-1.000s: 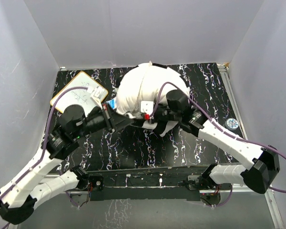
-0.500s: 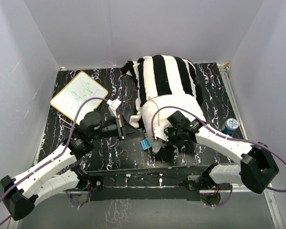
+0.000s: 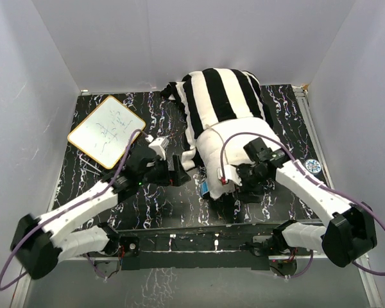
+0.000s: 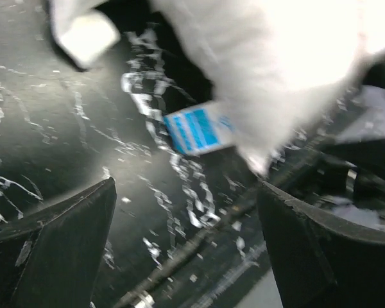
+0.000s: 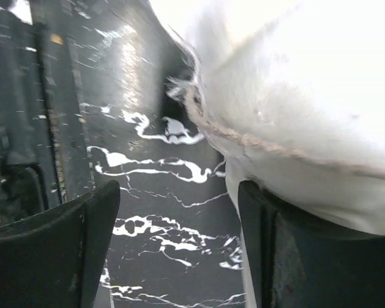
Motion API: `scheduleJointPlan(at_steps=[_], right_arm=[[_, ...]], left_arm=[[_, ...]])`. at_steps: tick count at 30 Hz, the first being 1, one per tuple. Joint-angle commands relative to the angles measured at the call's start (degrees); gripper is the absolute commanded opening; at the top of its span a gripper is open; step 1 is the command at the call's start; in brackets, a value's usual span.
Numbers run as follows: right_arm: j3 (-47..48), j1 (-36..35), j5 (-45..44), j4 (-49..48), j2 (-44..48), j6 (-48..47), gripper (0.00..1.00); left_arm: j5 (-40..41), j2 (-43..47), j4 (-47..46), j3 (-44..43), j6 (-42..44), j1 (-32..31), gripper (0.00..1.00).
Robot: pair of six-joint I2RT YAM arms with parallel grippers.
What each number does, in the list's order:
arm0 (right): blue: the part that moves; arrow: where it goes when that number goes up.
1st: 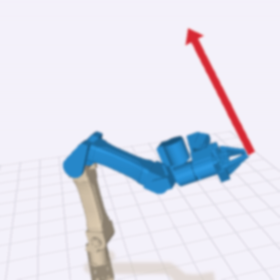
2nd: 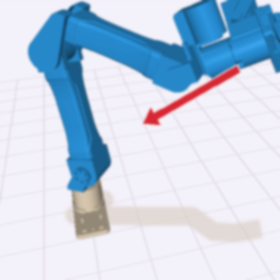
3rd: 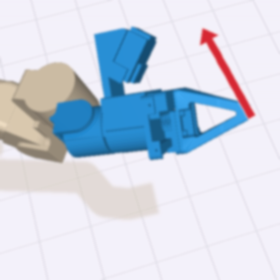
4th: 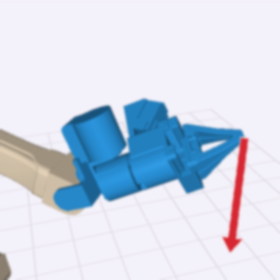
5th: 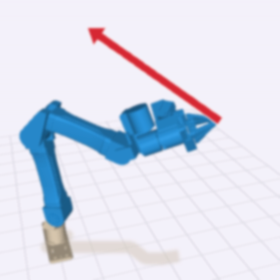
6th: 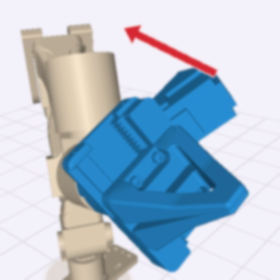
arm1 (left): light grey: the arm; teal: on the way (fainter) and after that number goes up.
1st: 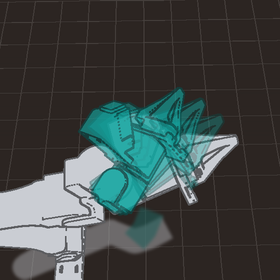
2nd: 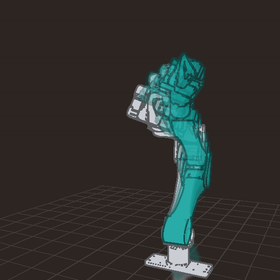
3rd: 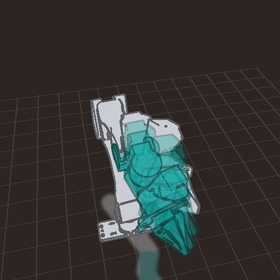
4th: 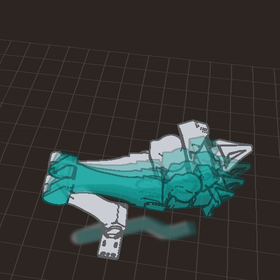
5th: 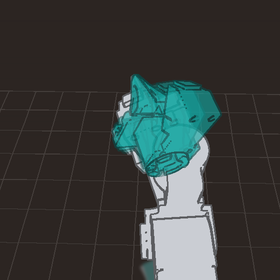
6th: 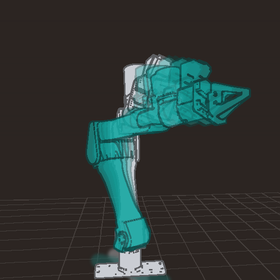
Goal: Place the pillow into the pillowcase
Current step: Stuff the pillow into the pillowcase.
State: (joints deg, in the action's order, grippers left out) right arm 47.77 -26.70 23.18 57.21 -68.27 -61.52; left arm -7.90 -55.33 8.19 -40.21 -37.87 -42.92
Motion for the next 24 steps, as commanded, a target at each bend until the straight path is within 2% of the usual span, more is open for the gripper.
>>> scheduleJointPlan(at_steps=[1, 4, 8, 11, 15, 19, 22, 24], right_arm=[[13.12, 0.51, 20.55, 17.01, 1.92, -13.85, 0.83], [18.84, -0.05, 26.47, 19.72, 1.64, -14.09, 0.9], [26.4, -0.46, 26.9, 17.37, 0.21, -10.63, 0.96], [24.85, -0.45, 20.53, 5.0, -1.12, -6.18, 1.0], [18.33, -0.45, 8.47, -8.93, -6.4, -12.71, 0.99], [15.52, -0.14, 1.03, -18.23, -11.24, -16.24, 1.0], [13.89, -0.04, -1.72, -21.91, -12.32, -15.22, 0.95], [12.68, -0.06, -3.07, -23.82, -12.5, -14.54, 0.88]], left_arm=[[-0.43, -12.72, -5.89, -0.01, 3.81, 4.73, 0.89], [-1.37, -19.72, -14.08, -0.71, 4.92, 6.23, 0.91], [-2.19, -29.72, -19.84, -2.69, 6.14, 8.66, 0.91], [-3.07, -35.83, -22.91, -3.89, 5.85, 10.78, 0.88], [-5.45, -41.51, -26.39, -6.64, 6.16, 11.84, 0.88], [-6.5, -46.83, -28.38, -9.48, 6.61, 11.95, 0.87], [-9.37, -51.49, -31.78, -11.08, 6.24, 12.34, 0.78], [-12.67, -55.46, -34.13, -12.88, 5.49, 12.51, 0.65]])
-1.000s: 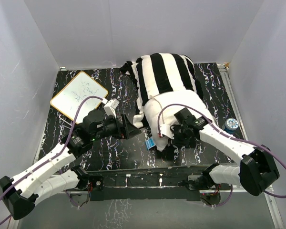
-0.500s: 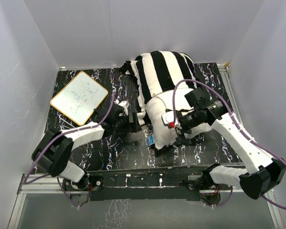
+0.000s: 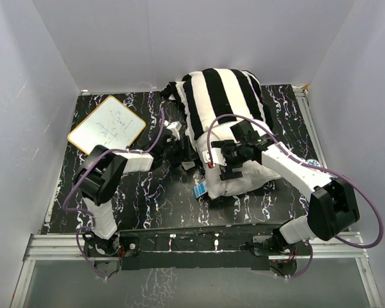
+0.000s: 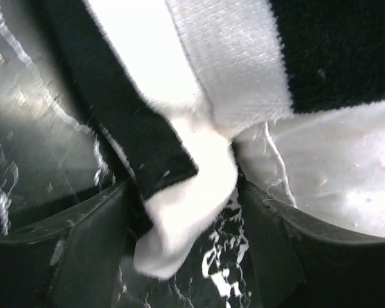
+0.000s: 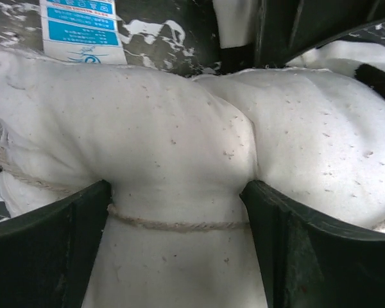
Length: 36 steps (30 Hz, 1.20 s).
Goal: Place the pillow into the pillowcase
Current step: Stuff the pillow into the pillowcase.
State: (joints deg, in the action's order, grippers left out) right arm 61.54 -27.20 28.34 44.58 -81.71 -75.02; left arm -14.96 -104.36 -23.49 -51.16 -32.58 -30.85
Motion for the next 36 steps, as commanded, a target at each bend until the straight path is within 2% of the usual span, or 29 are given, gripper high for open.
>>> scheduleJointPlan(at_steps=[1, 2, 3, 5, 6, 8, 9, 12, 16, 20, 23, 25, 26, 27, 28, 29, 31, 32, 34, 35, 36], right_arm=[[-1.68, 0.44, -8.78, -11.93, 0.82, -0.52, 0.83], [-2.19, 0.48, -9.49, -13.17, 0.65, 0.21, 0.75], [-2.74, 0.53, -10.44, -15.15, 0.37, 1.35, 0.67], [-3.9, 0.64, -14.46, -21.49, -0.71, 5.94, 0.51], [-4.02, 0.95, -17.07, -25.0, -1.63, 8.38, 0.39], [-2.02, 1.86, -22.61, -32.36, -4.49, 13.59, 0.18], [-0.25, 2.54, -25.79, -35.83, -5.97, 15.91, 0.12], [7.55, 5.82, -30.78, -42.78, -11.68, 21.35, 0.08], [14.51, 7.59, -35.55, -43.45, -18.8, 23.3, 0.08], [12.18, 7.6, -36.47, -45.94, -21.81, 25.6, 0.08], [10.17, 8.2, -34.82, -45.94, -21.96, 29.21, 0.08], [7.77, 8.46, -30.26, -45.68, -20.92, 32.59, 0.08], [6.66, 8.93, -25.47, -44.69, -19.83, 34.75, 0.08], [5.75, 9.71, -14.99, -42.42, -18.92, 37.38, 0.1], [5.69, 10.5, -6.08, -38.13, -17.86, 38.01, 0.17], [5.99, 10.87, 3.71, -33.21, -16.61, 36.59, 0.34], [6.62, 10.77, 16.04, -21.32, -14.53, 31.16, 0.6], [6.5, 10.9, 19.62, -17.49, -12.02, 28.97, 0.7], [5.65, 11.17, 22.47, -12.18, -6.94, 25.18, 0.82], [5.39, 11.52, 23.29, -9.71, -4.24, 23.04, 0.87], [5.2, 11.89, 23.57, -7.82, -1.39, 21.26, 0.89]], left_arm=[[-7.96, -8.49, -3.53, -3.06, -0.44, 0.66, 0.49], [-10.49, -10.35, -4.78, -3.94, -1.66, 0.92, 0.14], [-13.01, -11.51, -6.46, -4.42, -3.17, 1.16, 0.0], [-16.85, -11.15, -11.38, -3.57, -6.51, 1.3, 0.0], [-18.4, -9.66, -12.83, -2.74, -7.82, 1.21, 0.0], [-21.6, -3.18, -12.37, -0.96, -9.53, 0.39, 0.0], [-23.17, 1.0, -10.18, -0.35, -9.28, -0.64, 0.0], [-26.66, 13.66, 0.24, 0.53, -7.58, -4.46, 0.0], [-28.32, 25.42, 7.7, 2.79, -11.0, -11.7, 0.0], [-28.81, 31.41, 3.53, 7.42, -18.85, -17.21, 0.0], [-28.64, 33.29, -1.66, 12.15, -23.17, -17.95, 0.0], [-27.71, 33.22, -5.74, 15.7, -25.73, -17.86, 0.0], [-27.22, 32.4, -6.82, 17.06, -26.15, -17.84, 0.0], [-26.4, 31.11, -7.51, 18.08, -26.28, -17.61, 0.0], [-25.21, 29.73, -7.94, 19.02, -26.38, -16.95, 0.0], [-24.09, 27.83, -8.56, 19.93, -26.23, -16.31, 0.0], [-22.82, 24.2, -9.61, 21.26, -25.87, -14.77, 0.0], [-22.69, 22.65, -10.6, 21.97, -26.28, -13.84, 0.0], [-23.38, 20.45, -12.67, 22.63, -26.75, -13.02, 0.0], [-23.35, 19.96, -12.27, 22.67, -26.62, -12.85, 0.0], [-23.28, 19.9, -11.27, 22.61, -25.98, -12.65, 0.05]])
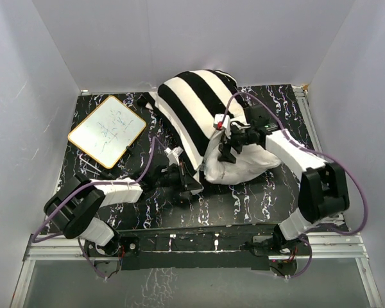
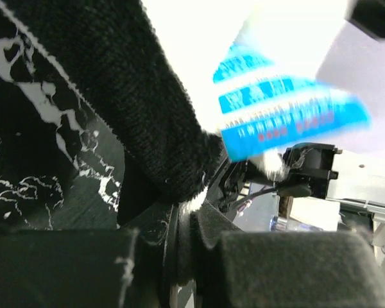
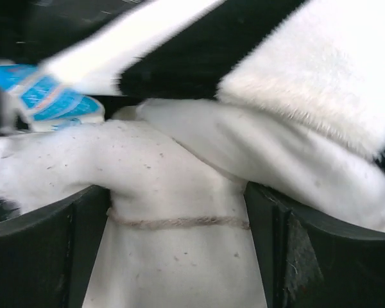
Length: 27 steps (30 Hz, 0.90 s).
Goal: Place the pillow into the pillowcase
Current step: Stuff the pillow into the pillowcase.
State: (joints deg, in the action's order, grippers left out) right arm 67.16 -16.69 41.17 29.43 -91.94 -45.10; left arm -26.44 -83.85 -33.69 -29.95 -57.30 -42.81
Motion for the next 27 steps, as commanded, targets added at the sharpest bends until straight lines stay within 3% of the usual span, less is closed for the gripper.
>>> scheduleJointPlan(at_steps=[1, 6, 10, 13, 15, 20, 23, 27], right_arm=[[-0.29, 1.57, 10.7, 10.65, 11.34, -10.97, 0.92], [5.74, 3.02, 9.01, 26.67, 16.07, -20.38, 0.94], [6.91, 8.22, 4.38, 22.83, 17.55, -15.41, 0.94], [4.92, 15.33, 3.24, 16.53, 17.42, -10.96, 0.97], [3.37, 18.92, 5.37, 14.11, 16.71, -8.9, 0.97], [-4.23, 19.68, 10.2, 2.09, 16.76, -0.64, 0.98], [-9.87, 19.56, 11.62, -8.21, 16.35, 8.33, 0.99], [-13.46, 19.59, 7.55, -15.98, 15.53, 13.21, 0.99]], left_arm=[[-11.62, -0.23, 0.93, 1.21, -0.45, -0.58, 0.1], [-8.32, 4.78, 16.09, -0.57, 5.92, 0.04, 0.36], [-3.63, 12.92, 34.25, -4.17, 13.36, 0.43, 0.58], [3.64, 21.0, 51.69, -10.88, 21.15, 0.53, 0.67], [8.05, 23.95, 56.84, -16.26, 24.66, 0.53, 0.69], [19.63, 17.95, 52.63, -29.6, 35.06, -0.5, 0.68], [29.14, 7.83, 47.05, -37.96, 44.67, -4.24, 0.67], [38.11, -7.34, 43.0, -50.07, 55.97, -6.25, 0.64]])
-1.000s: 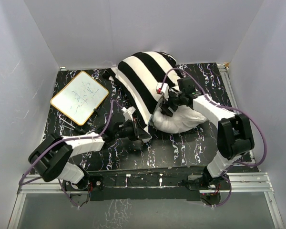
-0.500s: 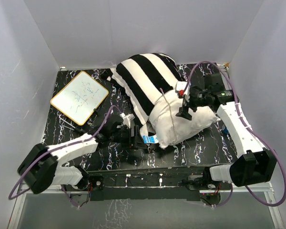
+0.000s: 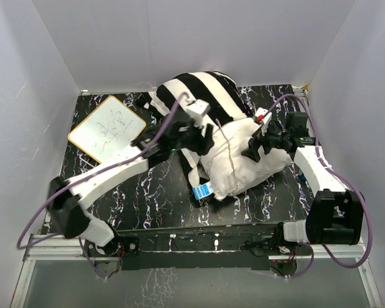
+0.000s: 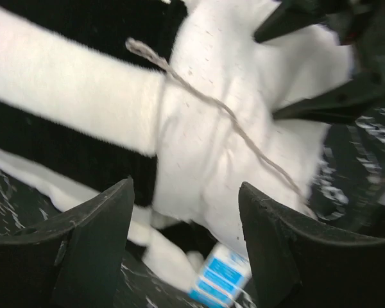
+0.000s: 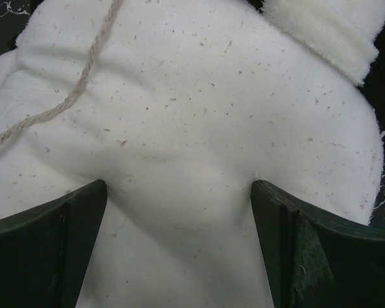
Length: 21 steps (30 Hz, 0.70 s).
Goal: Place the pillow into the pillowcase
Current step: Stuff the pillow into the pillowcase.
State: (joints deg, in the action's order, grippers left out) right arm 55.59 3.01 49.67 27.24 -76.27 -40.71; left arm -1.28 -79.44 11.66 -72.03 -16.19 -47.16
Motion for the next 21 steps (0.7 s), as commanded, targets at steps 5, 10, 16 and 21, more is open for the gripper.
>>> scheduleJointPlan(at_steps=[5, 10, 16, 21], right_arm=[[-4.8, -0.12, -1.03, -17.04, 0.32, 10.55, 0.97], [-6.7, -0.13, -0.23, -19.49, 0.46, 12.49, 0.94], [-8.6, -0.16, -4.43, -22.88, 0.28, 14.22, 0.88], [-8.35, -2.09, -9.99, -26.57, -3.51, 14.8, 0.71]], left_arm=[[17.13, -23.85, -1.13, -22.49, 22.99, -1.94, 0.59], [19.28, -31.99, -0.17, -31.07, 24.88, -1.97, 0.55], [23.74, -36.51, 2.94, -35.3, 26.7, -1.96, 0.27], [17.28, -34.96, 5.7, -36.27, 25.15, -1.95, 0.0]])
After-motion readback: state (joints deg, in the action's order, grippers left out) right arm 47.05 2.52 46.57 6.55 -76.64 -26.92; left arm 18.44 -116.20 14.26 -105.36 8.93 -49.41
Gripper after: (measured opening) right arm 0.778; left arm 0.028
